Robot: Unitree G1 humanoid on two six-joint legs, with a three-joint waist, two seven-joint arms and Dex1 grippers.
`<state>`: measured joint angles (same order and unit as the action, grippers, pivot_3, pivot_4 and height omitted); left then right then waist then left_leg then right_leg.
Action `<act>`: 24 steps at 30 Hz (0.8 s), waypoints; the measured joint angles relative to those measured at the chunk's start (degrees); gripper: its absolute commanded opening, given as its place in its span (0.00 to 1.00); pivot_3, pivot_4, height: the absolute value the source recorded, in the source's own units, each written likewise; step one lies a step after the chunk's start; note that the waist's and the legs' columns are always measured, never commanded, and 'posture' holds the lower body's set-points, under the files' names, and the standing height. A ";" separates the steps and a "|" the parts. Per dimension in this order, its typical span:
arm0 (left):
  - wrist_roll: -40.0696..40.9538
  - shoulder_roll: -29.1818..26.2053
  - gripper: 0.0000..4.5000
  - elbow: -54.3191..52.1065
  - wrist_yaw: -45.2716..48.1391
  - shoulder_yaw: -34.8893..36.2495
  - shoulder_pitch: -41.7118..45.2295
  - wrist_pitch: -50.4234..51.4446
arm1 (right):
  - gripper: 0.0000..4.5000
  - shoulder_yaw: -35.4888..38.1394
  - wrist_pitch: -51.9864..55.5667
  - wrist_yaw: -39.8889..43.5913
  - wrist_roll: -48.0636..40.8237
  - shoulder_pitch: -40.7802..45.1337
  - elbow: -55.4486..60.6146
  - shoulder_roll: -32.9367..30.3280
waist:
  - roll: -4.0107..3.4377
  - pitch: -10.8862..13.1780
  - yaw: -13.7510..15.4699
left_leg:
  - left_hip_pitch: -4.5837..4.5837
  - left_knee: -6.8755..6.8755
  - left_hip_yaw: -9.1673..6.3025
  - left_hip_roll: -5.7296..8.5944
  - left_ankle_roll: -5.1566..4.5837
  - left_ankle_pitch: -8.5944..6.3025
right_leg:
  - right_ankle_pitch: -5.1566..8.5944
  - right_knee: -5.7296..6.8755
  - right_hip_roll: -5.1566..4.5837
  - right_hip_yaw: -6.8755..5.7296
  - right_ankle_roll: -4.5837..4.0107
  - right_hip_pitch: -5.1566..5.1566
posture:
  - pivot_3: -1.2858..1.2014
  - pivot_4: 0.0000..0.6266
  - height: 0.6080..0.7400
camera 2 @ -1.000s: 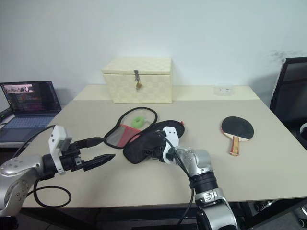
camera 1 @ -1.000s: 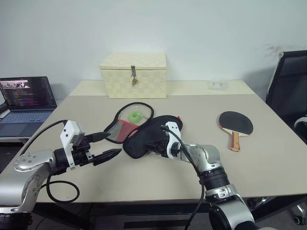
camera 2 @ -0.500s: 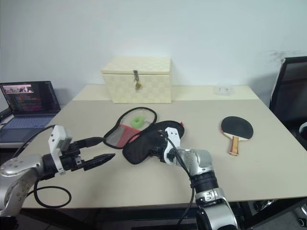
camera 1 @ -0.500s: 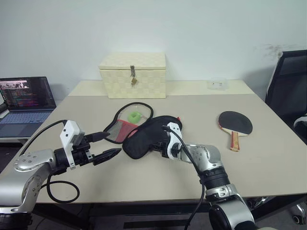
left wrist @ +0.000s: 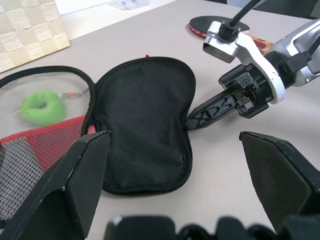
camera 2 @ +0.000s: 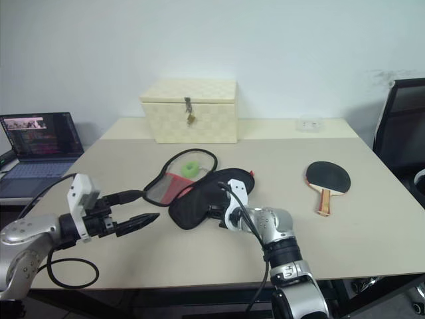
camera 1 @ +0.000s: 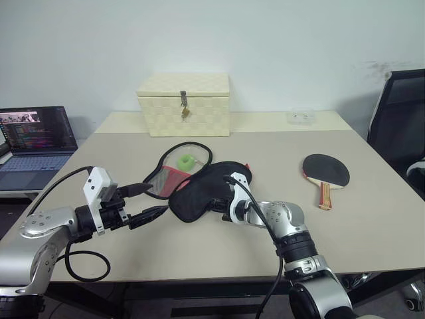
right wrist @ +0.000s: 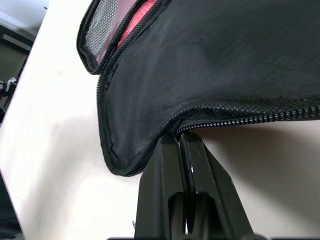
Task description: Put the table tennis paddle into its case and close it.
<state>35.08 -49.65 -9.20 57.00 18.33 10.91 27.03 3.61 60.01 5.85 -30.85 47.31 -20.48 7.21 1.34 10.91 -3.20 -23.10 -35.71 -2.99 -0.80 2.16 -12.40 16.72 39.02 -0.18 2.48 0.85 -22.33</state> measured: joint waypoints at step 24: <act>-0.02 2.09 1.00 -0.29 1.04 -3.29 3.03 -0.15 | 0.01 3.93 12.61 9.16 -1.19 0.95 6.08 -20.90 | 0.00 0.01 0.08 | -0.14 0.01 0.12 0.05 -0.01 0.00 | 0.04 -0.04 0.02 -0.03 -0.04 -0.05 | 0.52 0.24 1.00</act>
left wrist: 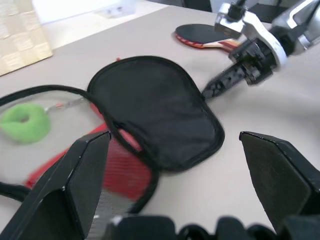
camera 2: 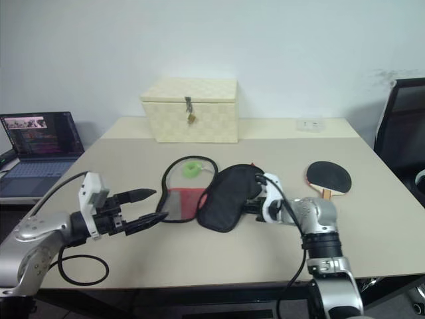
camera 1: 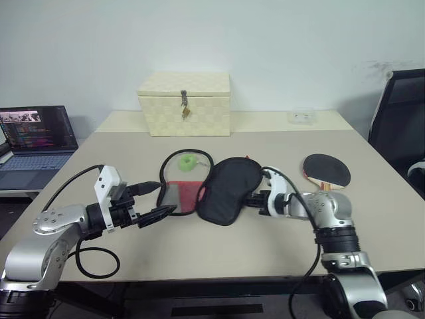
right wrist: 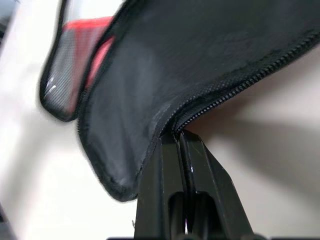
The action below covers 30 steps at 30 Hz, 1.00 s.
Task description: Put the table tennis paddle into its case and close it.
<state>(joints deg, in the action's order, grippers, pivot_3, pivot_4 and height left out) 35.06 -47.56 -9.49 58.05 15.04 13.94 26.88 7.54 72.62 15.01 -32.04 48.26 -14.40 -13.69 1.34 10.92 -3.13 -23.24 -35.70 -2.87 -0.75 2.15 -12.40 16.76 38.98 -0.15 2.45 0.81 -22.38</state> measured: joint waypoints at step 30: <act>-2.01 1.26 1.00 2.51 1.50 -3.62 5.29 -1.03 | 0.01 -4.36 -8.35 12.73 9.40 4.19 -10.55 -12.62 | 0.01 0.01 0.19 | -0.77 -0.13 0.01 0.00 0.00 0.01 | -0.04 0.14 0.01 -0.03 0.02 -0.79 | 0.52 0.24 1.00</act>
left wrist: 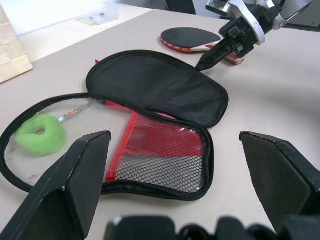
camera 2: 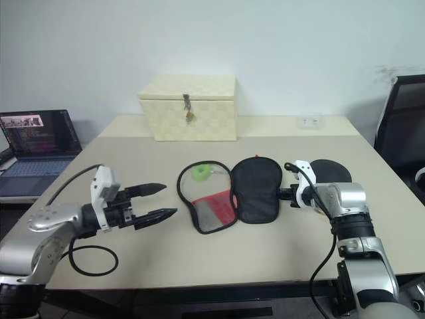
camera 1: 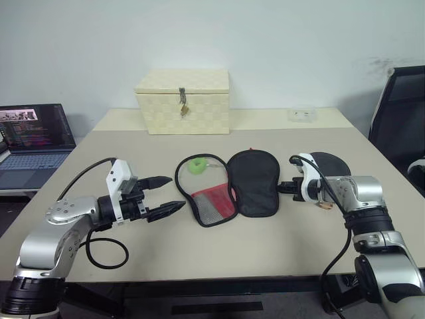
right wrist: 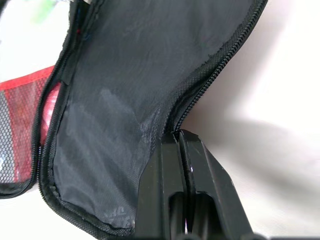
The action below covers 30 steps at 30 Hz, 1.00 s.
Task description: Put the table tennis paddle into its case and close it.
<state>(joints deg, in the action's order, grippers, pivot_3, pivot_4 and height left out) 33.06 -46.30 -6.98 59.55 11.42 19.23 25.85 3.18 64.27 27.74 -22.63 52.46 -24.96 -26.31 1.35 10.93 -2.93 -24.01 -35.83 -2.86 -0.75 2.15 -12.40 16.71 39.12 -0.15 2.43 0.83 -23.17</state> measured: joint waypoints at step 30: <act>-0.59 2.32 1.00 1.03 1.84 -1.50 3.56 -0.15 | 1.00 9.19 -4.91 -9.21 4.84 -5.17 9.15 -5.30 | 0.00 0.00 0.18 | 0.04 -0.17 0.01 0.02 0.01 0.01 | -0.01 0.30 0.00 0.03 0.01 0.00 | 0.52 0.24 1.00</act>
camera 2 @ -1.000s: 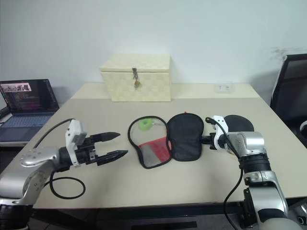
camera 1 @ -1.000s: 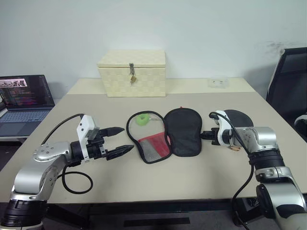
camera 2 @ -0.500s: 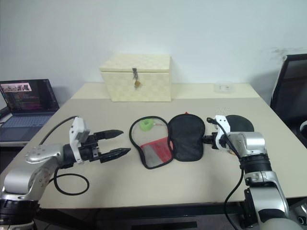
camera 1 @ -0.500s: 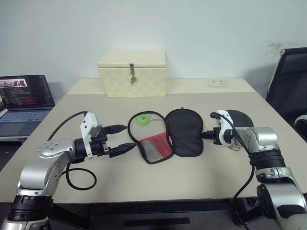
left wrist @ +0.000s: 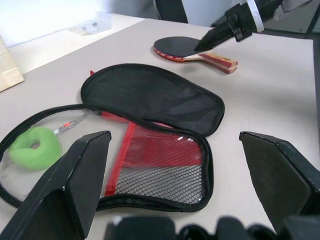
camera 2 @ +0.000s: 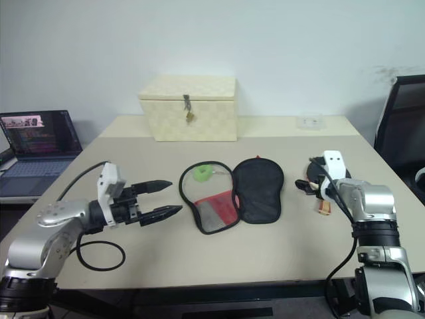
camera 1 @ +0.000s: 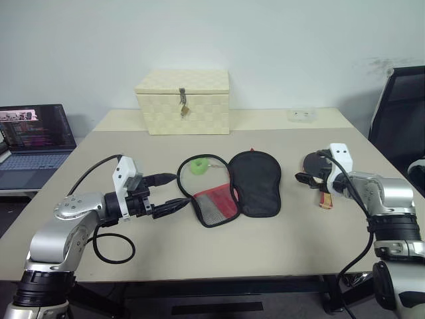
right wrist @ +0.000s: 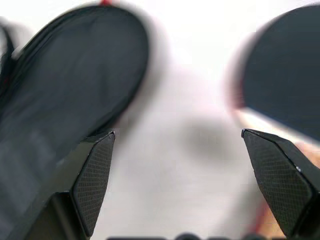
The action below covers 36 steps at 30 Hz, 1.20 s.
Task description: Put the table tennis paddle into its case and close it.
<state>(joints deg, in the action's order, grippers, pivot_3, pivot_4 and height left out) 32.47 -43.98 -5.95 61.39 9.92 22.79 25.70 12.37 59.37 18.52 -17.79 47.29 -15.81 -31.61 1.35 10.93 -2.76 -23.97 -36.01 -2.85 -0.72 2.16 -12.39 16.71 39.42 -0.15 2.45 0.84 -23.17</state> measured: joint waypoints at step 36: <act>-0.93 1.90 1.00 3.18 4.21 -3.63 4.95 -0.91 | 0.23 1.05 -22.28 -10.87 7.60 3.60 -26.73 5.33 | 0.01 -0.01 -0.51 | 0.18 -0.14 0.20 0.06 0.00 0.02 | 0.01 0.44 0.18 0.19 0.00 -0.01 | 0.52 0.24 1.00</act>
<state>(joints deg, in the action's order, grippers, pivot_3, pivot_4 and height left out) 31.54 -42.07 -2.77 65.60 6.29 27.74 24.78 13.41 37.09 7.65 -10.19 50.89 -42.53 -26.28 1.37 10.92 -3.27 -23.79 -36.14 -2.65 -0.66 2.16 -12.37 16.72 39.86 0.04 2.64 0.84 -23.19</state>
